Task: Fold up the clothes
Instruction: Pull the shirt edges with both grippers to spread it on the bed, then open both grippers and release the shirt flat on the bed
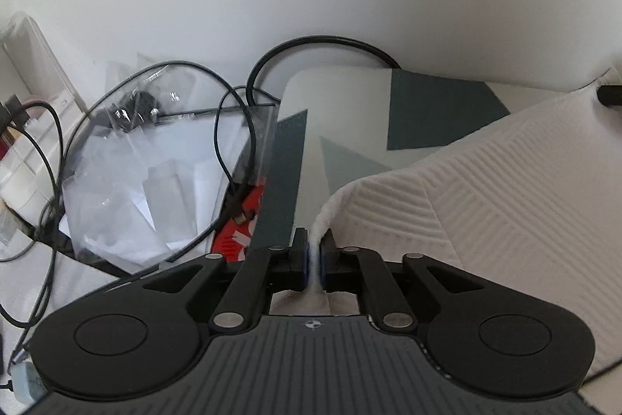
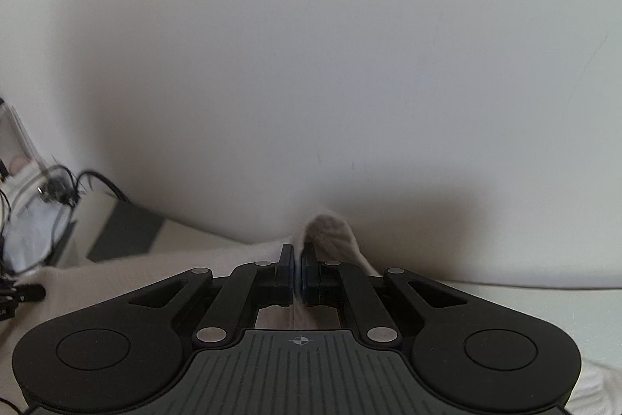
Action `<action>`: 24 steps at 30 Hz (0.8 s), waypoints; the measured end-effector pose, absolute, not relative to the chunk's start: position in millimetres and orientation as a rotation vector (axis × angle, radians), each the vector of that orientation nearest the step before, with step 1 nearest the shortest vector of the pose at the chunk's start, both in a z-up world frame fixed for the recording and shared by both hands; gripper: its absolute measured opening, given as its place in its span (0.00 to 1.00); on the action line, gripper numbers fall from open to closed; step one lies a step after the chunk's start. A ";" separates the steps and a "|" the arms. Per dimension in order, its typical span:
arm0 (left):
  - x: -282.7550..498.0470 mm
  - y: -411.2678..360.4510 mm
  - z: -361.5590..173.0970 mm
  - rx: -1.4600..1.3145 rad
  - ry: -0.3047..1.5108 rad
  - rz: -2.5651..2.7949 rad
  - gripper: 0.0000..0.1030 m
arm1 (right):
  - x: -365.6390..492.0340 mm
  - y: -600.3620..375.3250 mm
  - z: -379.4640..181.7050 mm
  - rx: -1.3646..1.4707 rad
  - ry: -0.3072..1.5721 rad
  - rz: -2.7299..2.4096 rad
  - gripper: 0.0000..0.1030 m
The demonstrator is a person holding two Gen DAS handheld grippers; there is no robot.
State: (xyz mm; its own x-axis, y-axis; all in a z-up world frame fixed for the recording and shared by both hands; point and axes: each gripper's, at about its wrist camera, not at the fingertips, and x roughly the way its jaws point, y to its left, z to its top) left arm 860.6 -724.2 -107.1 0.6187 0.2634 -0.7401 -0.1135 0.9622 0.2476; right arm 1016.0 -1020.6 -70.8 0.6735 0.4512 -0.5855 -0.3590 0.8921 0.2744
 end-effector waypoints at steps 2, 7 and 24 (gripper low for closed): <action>859.5 -732.2 -103.7 0.256 0.867 0.245 0.54 | 1016.5 -1023.0 -72.0 0.173 0.696 0.454 0.14; 822.6 -747.2 -68.5 0.334 0.775 0.220 0.80 | 994.5 -1031.5 -52.1 0.306 0.676 0.364 0.85; 604.9 -802.5 -52.1 0.200 0.907 -0.128 0.96 | 615.7 -1208.7 13.6 0.494 0.773 -0.118 0.96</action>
